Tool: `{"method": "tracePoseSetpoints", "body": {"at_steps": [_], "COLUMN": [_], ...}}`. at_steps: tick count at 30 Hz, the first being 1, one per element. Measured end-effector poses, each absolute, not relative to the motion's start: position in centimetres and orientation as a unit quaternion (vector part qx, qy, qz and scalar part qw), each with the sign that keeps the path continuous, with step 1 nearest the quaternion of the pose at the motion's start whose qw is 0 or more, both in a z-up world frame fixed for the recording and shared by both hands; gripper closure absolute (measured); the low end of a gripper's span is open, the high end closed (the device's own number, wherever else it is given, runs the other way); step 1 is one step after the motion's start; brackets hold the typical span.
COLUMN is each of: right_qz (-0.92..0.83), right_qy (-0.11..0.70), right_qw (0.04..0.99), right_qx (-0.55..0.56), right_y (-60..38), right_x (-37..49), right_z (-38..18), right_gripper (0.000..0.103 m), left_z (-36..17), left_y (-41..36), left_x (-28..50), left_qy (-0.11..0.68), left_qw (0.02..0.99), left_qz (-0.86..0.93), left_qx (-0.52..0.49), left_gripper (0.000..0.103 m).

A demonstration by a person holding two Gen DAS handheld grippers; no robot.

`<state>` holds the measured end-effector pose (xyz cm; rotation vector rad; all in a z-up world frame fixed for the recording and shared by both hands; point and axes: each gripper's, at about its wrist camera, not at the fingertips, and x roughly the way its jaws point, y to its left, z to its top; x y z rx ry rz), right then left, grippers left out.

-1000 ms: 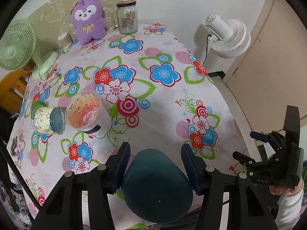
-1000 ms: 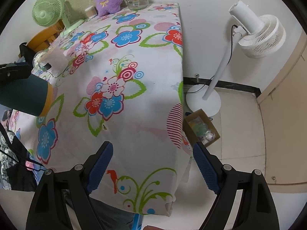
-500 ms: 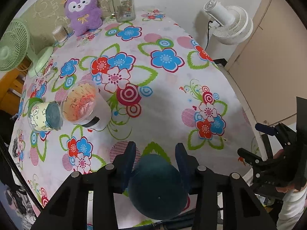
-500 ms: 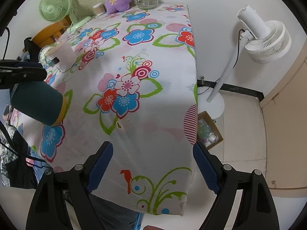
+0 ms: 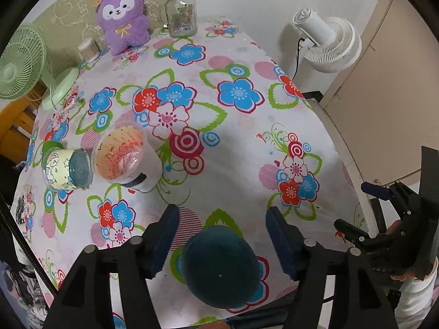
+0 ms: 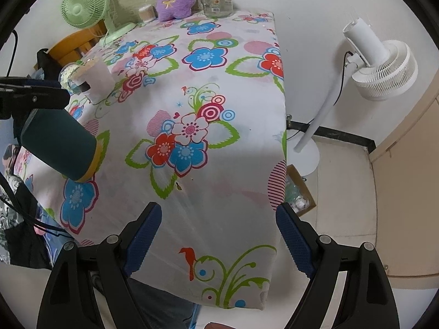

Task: Flip cup upside down
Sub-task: 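Lower the inverted teal cup onto the table and open the right tool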

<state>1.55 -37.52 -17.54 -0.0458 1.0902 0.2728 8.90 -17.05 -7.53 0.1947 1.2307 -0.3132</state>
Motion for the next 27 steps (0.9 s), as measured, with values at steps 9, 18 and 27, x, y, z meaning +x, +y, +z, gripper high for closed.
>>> {"method": "tracePoseSetpoints", "body": {"at_steps": [9,18,27], "right_qz": [0.135,0.179,0.208], "right_qy": [0.514,0.493,0.459], "right_qw": [0.847,0.85,0.862], "right_qx": [-0.022,-0.038,-0.055], "right_y": [-37.1,-35.3,-33.8], "right_x": [1.4,0.6,-0.4], "right_z": [-17.3,-16.2,-14.0], "right_gripper": [0.016,0.016,0.016], "left_z": [-7.1,-6.5,-4.9], "left_y": [-17.0,-16.7,-16.0], "left_x": [8.7,8.3,7.7], "left_qy": [0.571,0.567,0.555], "left_qw": [0.803,0.806,0.814], "left_qz": [-0.147,-0.146,-0.149], "left_qx": [0.091,0.091,0.083], "left_gripper": [0.026,0.023,0.022]}}
